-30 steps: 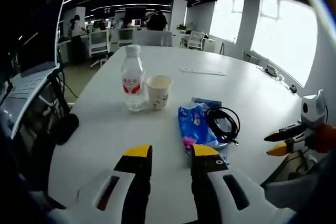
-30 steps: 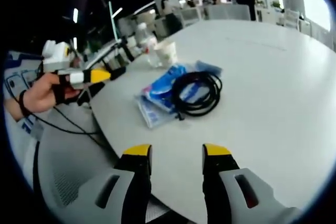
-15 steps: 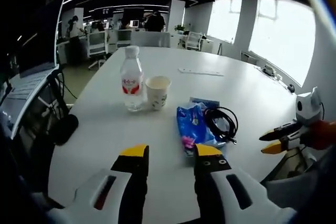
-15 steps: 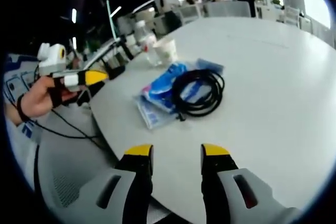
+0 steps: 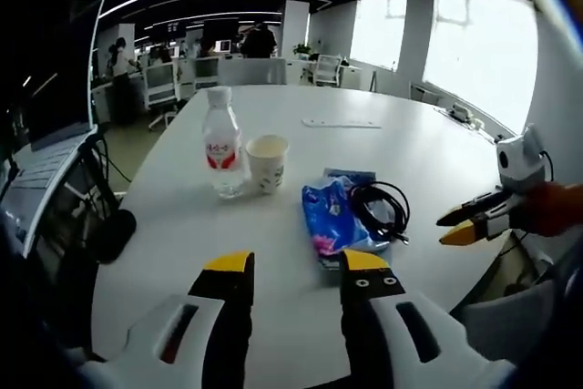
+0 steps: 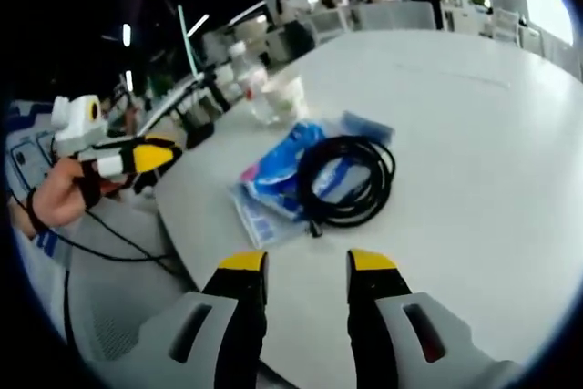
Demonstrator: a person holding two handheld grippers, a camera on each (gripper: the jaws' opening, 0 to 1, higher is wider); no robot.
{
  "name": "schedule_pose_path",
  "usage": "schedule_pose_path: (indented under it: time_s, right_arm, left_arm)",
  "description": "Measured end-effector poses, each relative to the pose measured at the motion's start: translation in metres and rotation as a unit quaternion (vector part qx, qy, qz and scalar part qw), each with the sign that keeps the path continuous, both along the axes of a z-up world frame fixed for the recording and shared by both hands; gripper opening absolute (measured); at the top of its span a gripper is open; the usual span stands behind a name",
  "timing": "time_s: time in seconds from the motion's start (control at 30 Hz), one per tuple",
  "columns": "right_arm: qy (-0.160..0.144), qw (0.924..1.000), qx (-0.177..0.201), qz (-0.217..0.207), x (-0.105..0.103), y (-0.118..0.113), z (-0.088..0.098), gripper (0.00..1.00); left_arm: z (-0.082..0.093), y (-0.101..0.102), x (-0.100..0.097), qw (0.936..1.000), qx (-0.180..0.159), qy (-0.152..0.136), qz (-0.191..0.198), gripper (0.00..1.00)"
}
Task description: Arrange the tabletop items into an orderly group along one side of the table until the central work area is clear of visible clutter.
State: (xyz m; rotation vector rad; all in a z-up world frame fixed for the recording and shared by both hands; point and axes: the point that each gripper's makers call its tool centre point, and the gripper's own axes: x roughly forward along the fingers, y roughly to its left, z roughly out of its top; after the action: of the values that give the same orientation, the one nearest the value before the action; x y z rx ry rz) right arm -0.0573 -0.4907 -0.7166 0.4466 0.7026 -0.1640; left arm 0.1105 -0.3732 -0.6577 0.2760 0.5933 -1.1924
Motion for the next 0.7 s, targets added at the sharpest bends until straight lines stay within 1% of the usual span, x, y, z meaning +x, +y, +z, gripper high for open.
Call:
schedule_pose_path:
  time_s: [0.07,0.2,0.33,0.4,0.47,0.7]
  right_arm:
    - [-0.002,1.0,0.006,-0.005,0.003,-0.002,-0.001,0.31]
    - [-0.007,0.9993,0.023,-0.028,0.012,-0.009,-0.002,0.3]
    - [-0.009,0.998,0.032,-0.054,0.019,-0.022,-0.005,0.28]
    - [-0.018,0.9962,0.039,-0.075,0.023,-0.03,-0.005,0.26]
    - [-0.016,0.9959,0.039,-0.08,0.025,-0.035,-0.008,0.24]
    - [-0.01,0.9953,0.034,-0.09,0.028,-0.051,-0.013,0.25]
  left_arm:
    - [0.001,0.001,0.001,1.0,-0.002,0.002,0.003,0.36]
    - [0.0,0.003,0.002,1.0,-0.003,0.004,0.005,0.35]
    - [0.0,0.004,0.003,0.9999,-0.005,0.012,0.009,0.36]
    - [0.001,0.005,0.003,0.9998,-0.007,0.012,0.011,0.36]
    - [0.002,0.004,0.002,0.9998,-0.008,0.012,0.01,0.36]
    - [0.004,0.006,-0.002,0.9999,-0.009,0.011,0.006,0.36]
